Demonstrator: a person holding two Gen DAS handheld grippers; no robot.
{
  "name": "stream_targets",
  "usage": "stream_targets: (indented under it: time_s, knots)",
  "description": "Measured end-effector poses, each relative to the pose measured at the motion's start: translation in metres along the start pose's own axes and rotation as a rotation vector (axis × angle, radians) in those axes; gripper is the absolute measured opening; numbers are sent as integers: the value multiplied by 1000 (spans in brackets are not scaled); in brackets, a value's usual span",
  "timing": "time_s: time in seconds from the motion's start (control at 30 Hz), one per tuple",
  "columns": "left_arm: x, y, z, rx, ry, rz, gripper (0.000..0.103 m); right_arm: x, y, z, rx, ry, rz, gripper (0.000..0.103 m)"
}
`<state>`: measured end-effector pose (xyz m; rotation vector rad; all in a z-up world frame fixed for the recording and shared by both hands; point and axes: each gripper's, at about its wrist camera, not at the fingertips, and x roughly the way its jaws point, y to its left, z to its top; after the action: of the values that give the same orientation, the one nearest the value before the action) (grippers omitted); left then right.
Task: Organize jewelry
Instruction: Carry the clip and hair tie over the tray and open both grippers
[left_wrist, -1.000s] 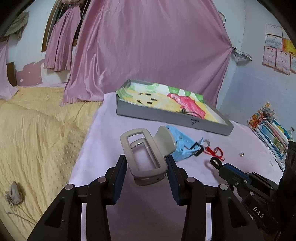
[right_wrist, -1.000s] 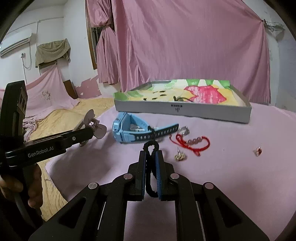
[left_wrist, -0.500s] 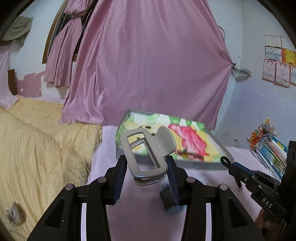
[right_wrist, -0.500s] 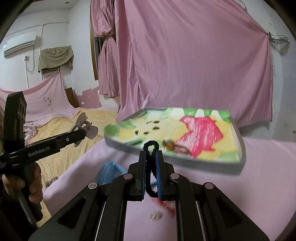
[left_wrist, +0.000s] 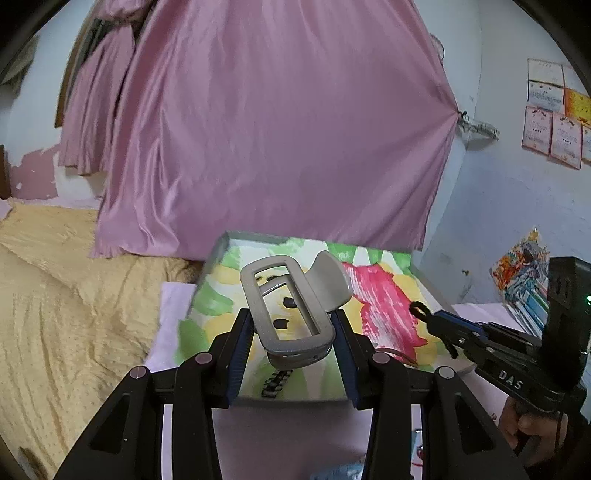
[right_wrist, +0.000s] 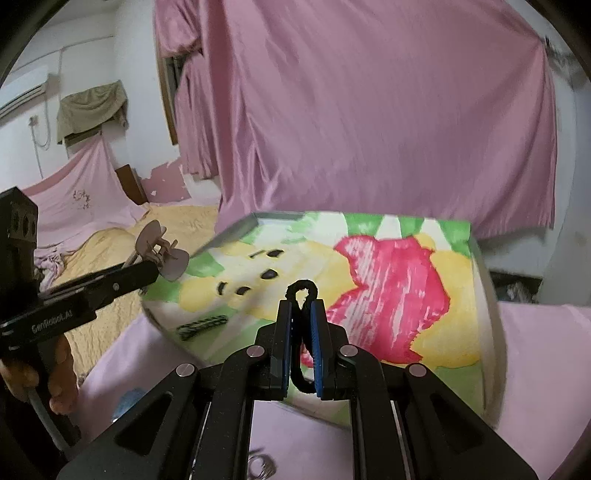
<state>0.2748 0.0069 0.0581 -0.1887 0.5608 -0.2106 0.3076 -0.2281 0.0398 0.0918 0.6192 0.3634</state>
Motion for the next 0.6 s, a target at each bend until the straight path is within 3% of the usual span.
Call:
stream_targets:
  time_s: [0.23,0.6]
  knots:
    - [39,5,-8,-23,135,-23,40,35,-16,-9,69,88,9,9]
    - [59,4,-17,-4,225,0,41,55,-23,-14,114,161,27,10]
